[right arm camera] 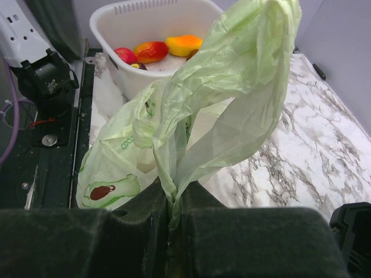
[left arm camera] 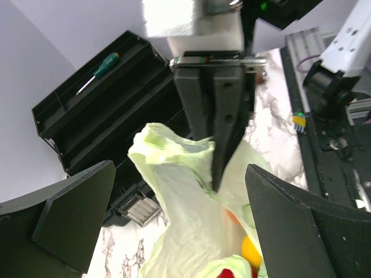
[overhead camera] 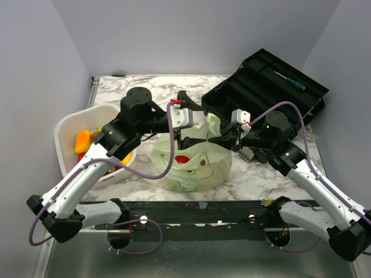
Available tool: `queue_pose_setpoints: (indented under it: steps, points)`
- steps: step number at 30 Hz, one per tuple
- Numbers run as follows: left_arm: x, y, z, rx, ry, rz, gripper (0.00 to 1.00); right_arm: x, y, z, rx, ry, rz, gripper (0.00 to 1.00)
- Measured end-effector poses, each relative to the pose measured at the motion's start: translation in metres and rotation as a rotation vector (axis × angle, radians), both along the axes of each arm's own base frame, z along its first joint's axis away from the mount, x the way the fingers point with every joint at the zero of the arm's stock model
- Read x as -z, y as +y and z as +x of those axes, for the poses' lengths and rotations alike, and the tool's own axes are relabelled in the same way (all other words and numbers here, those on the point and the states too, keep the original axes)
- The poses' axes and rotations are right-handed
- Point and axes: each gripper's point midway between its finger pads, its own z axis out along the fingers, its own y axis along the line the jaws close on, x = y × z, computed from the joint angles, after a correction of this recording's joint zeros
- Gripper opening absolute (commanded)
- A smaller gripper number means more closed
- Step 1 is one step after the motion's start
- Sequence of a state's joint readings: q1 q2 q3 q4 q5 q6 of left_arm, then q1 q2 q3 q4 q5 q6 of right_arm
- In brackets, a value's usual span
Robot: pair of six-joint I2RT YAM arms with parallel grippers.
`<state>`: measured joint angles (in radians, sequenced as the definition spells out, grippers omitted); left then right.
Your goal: Place the fake fruits into the plastic bag and tie a complex knot
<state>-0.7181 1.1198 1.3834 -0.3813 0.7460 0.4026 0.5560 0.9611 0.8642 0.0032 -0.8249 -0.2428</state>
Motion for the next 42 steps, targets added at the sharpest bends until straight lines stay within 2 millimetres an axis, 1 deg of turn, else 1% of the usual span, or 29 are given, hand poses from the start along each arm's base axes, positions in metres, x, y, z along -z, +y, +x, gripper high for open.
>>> queue_pose_setpoints:
  steps: [4, 5, 6, 7, 9, 10, 13, 14, 16, 17, 20, 22, 24, 25, 26, 28, 29, 30, 32, 33, 34, 38, 40, 42]
  points:
    - [0.016, -0.021, 0.022, -0.016, 0.004, 0.040, 0.99, 0.002, 0.000, -0.001, -0.005, -0.008, -0.010, 0.12]
    - [0.019, -0.023, 0.025, -0.015, 0.003, 0.047, 0.97, 0.003, 0.000, -0.001, -0.006, -0.007, -0.012, 0.12]
    - [0.021, -0.027, 0.026, -0.008, -0.001, 0.054, 0.91, 0.004, -0.001, -0.001, -0.006, -0.006, -0.015, 0.12]
    - [0.021, -0.029, 0.026, -0.002, -0.007, 0.058, 0.84, 0.004, -0.001, -0.001, -0.006, -0.006, -0.017, 0.11]
    - [0.021, -0.034, 0.021, 0.025, -0.027, 0.065, 0.60, 0.005, -0.001, -0.001, -0.006, -0.005, -0.020, 0.11]
    - [0.021, -0.035, 0.018, 0.038, -0.034, 0.069, 0.46, 0.005, -0.001, -0.001, -0.006, -0.005, -0.021, 0.11]
    - [0.022, -0.037, 0.012, 0.070, -0.048, 0.075, 0.20, 0.006, -0.001, -0.001, -0.007, -0.007, -0.024, 0.11]
    - [0.023, -0.037, 0.010, 0.079, -0.051, 0.077, 0.14, 0.006, -0.001, -0.001, -0.007, -0.005, -0.024, 0.11]
    - [0.025, -0.037, 0.008, 0.092, -0.053, 0.083, 0.00, 0.007, -0.001, -0.001, -0.006, -0.004, -0.025, 0.16]
    - [0.025, -0.037, 0.007, 0.095, -0.048, 0.086, 0.00, 0.007, -0.001, -0.001, -0.006, -0.004, -0.026, 0.18]
    - [0.023, -0.033, 0.007, 0.092, -0.002, 0.089, 0.00, 0.013, -0.004, -0.003, -0.004, -0.013, -0.038, 0.20]
    - [0.012, -0.031, 0.010, 0.085, 0.042, 0.066, 0.00, 0.023, -0.007, -0.004, 0.001, -0.031, -0.061, 0.21]
    - [0.000, -0.028, 0.015, 0.070, 0.091, 0.041, 0.00, 0.037, -0.010, -0.004, 0.010, -0.039, -0.089, 0.25]
    - [-0.006, -0.027, 0.017, 0.062, 0.122, 0.029, 0.00, 0.043, -0.012, -0.004, 0.009, -0.038, -0.102, 0.32]
    - [-0.011, -0.028, 0.020, 0.056, 0.158, 0.020, 0.00, 0.047, -0.012, -0.005, 0.007, -0.036, -0.112, 0.44]
    - [-0.016, -0.030, 0.021, 0.059, 0.208, 0.011, 0.00, 0.048, -0.013, -0.005, 0.003, -0.038, -0.119, 0.66]
    - [-0.016, -0.032, 0.021, 0.062, 0.232, 0.010, 0.00, 0.047, -0.013, -0.005, 0.004, -0.039, -0.119, 0.73]
    - [-0.014, -0.033, 0.021, 0.065, 0.253, 0.012, 0.00, 0.043, -0.012, -0.005, 0.004, -0.041, -0.115, 0.79]
    - [-0.011, -0.035, 0.020, 0.070, 0.296, 0.016, 0.00, 0.032, -0.010, -0.002, 0.010, -0.049, -0.102, 0.88]
    - [-0.010, -0.035, 0.020, 0.071, 0.308, 0.017, 0.00, 0.022, -0.009, 0.001, 0.013, -0.058, -0.089, 0.94]
    - [-0.009, -0.035, 0.019, 0.072, 0.319, 0.019, 0.00, 0.012, -0.008, 0.002, 0.016, -0.063, -0.072, 0.95]
    - [-0.007, -0.035, 0.018, 0.072, 0.341, 0.021, 0.00, -0.026, -0.003, 0.004, 0.027, -0.094, 0.021, 0.97]
    - [-0.005, -0.036, 0.018, 0.069, 0.355, 0.020, 0.00, -0.039, 0.000, 0.006, 0.030, -0.090, 0.068, 0.95]
    - [-0.003, -0.037, 0.019, 0.062, 0.383, 0.016, 0.00, -0.050, 0.004, 0.011, 0.044, -0.060, 0.128, 0.90]
